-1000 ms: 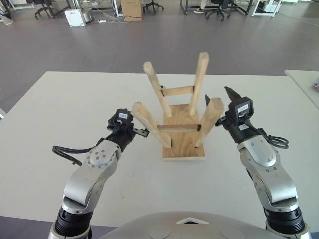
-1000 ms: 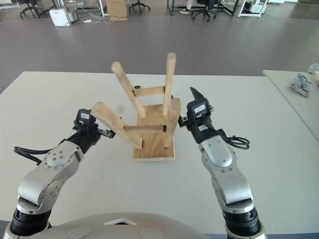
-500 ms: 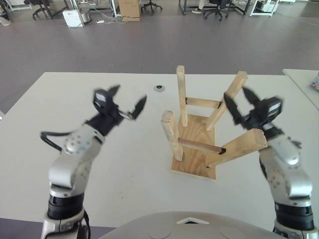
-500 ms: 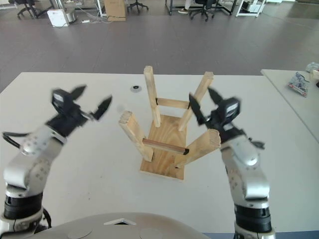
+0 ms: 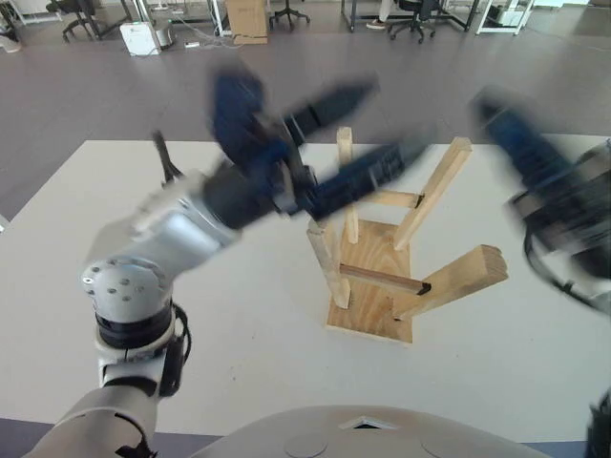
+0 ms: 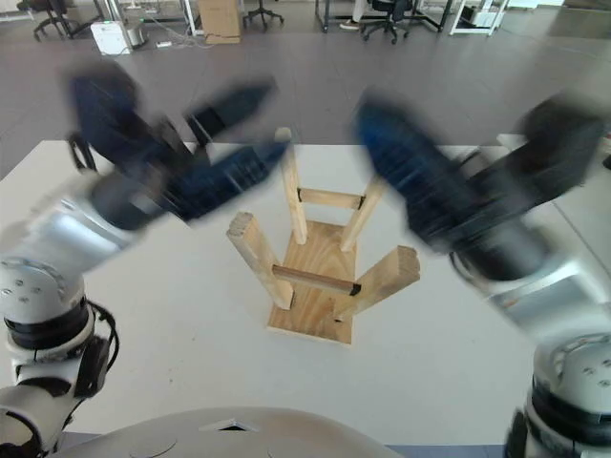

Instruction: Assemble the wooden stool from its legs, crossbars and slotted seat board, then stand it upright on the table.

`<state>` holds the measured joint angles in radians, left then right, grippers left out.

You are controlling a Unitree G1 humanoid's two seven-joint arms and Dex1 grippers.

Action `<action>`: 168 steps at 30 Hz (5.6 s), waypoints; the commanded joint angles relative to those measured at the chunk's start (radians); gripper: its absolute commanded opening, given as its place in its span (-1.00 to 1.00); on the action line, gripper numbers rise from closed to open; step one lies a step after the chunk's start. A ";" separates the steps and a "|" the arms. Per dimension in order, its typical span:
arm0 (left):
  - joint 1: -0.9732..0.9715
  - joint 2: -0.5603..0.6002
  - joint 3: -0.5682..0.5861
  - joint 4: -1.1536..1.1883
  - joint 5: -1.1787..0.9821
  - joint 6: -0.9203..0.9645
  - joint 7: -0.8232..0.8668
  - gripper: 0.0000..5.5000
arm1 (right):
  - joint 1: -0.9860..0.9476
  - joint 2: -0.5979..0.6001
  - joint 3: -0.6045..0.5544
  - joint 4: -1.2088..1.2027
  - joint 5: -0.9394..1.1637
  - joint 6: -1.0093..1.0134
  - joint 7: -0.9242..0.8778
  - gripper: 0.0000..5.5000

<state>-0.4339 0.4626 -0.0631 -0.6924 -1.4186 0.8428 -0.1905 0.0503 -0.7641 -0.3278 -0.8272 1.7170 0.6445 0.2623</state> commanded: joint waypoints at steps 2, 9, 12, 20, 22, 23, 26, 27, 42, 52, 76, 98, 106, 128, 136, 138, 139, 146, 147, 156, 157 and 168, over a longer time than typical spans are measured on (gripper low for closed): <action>0.315 0.178 -0.255 0.057 0.261 0.149 -0.020 0.96 | 0.191 -0.063 0.218 -0.011 -0.436 0.070 0.071 0.15; 0.280 0.126 -0.217 0.080 0.308 0.060 -0.040 0.96 | 0.159 -0.027 0.221 0.036 -0.514 -0.033 0.099 0.15; 0.182 0.114 -0.095 0.050 0.150 0.011 -0.060 0.96 | 0.107 -0.022 0.162 0.063 -0.409 -0.071 0.131 0.15; -0.301 0.116 0.208 0.249 -0.291 -0.181 0.070 0.96 | -0.137 -0.021 -0.040 0.148 -0.013 -0.168 0.024 0.15; -0.343 0.059 0.133 0.244 -0.177 -0.184 0.078 0.96 | -0.218 -0.004 -0.090 0.161 0.143 -0.210 -0.013 0.15; -0.342 0.034 0.085 0.235 -0.110 -0.179 0.078 0.96 | -0.241 0.014 -0.103 0.155 0.201 -0.228 -0.026 0.15; -0.192 -0.017 -0.189 0.225 0.129 -0.062 0.182 0.96 | -0.130 -0.016 -0.049 0.142 0.092 -0.136 0.004 0.15; -0.072 -0.019 -0.307 0.234 0.188 -0.013 0.187 0.96 | -0.045 -0.035 0.020 0.117 -0.018 -0.076 0.046 0.15; 0.118 -0.054 -0.368 0.213 0.375 -0.021 0.113 0.96 | 0.113 -0.002 0.155 0.214 -0.346 -0.107 0.162 0.15; -0.375 -0.190 0.054 0.175 0.279 -0.128 0.349 0.96 | -0.196 -0.078 -0.095 0.349 -0.125 -0.093 0.203 0.15; -0.166 -0.026 0.156 0.636 0.900 -0.426 -0.116 0.96 | -0.281 -0.125 -0.271 0.677 -0.413 0.020 0.437 0.15; -0.160 -0.078 -0.123 1.067 1.362 -0.897 -0.452 0.96 | 0.067 -0.087 0.288 1.162 -1.641 -0.494 0.260 0.15; -0.120 -0.089 -0.120 0.993 1.356 -0.855 -0.474 0.96 | -0.367 0.090 0.383 1.610 -1.749 -0.830 0.275 0.15; 0.038 -0.033 -0.073 1.313 1.376 -0.942 -0.598 0.51 | -0.290 0.238 0.388 1.561 -1.710 -1.127 0.419 -0.34; 0.055 -0.013 -0.128 1.461 1.390 -1.147 -0.801 -0.03 | -0.129 0.212 0.341 1.352 -1.690 -1.047 0.385 -0.93; 0.099 -0.019 -0.127 1.434 1.373 -1.139 -0.824 -0.14 | -0.092 0.216 0.341 1.300 -1.681 -1.023 0.392 -1.00; 0.129 -0.025 -0.125 1.403 1.358 -1.124 -0.832 -0.21 | -0.077 0.217 0.342 1.279 -1.677 -1.014 0.394 -1.00; 0.286 -0.042 -0.129 1.202 1.291 -1.021 -0.830 -0.70 | 0.072 0.199 0.345 1.081 -1.600 -0.940 0.484 -1.00; 0.286 -0.045 -0.130 1.192 1.289 -1.013 -0.828 -0.78 | 0.085 0.204 0.351 1.054 -1.585 -0.924 0.500 -1.00; 0.287 0.157 -0.096 1.290 1.344 -1.103 -0.915 -0.99 | 0.087 0.199 0.349 1.048 -1.586 -0.893 0.524 -1.00; 0.274 0.180 -0.093 1.322 1.354 -1.125 -0.918 -0.99 | 0.084 0.198 0.349 1.052 -1.588 -0.894 0.525 -1.00; 0.001 0.011 -0.146 1.600 1.431 -1.218 -0.800 -0.99 | -0.007 0.193 0.360 1.119 -1.614 -0.903 0.540 -1.00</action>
<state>-0.4632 0.4857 -0.1791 0.8900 -0.0285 -0.3865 -0.9735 0.0673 -0.5608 0.0252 0.2804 0.1142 -0.2603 0.7970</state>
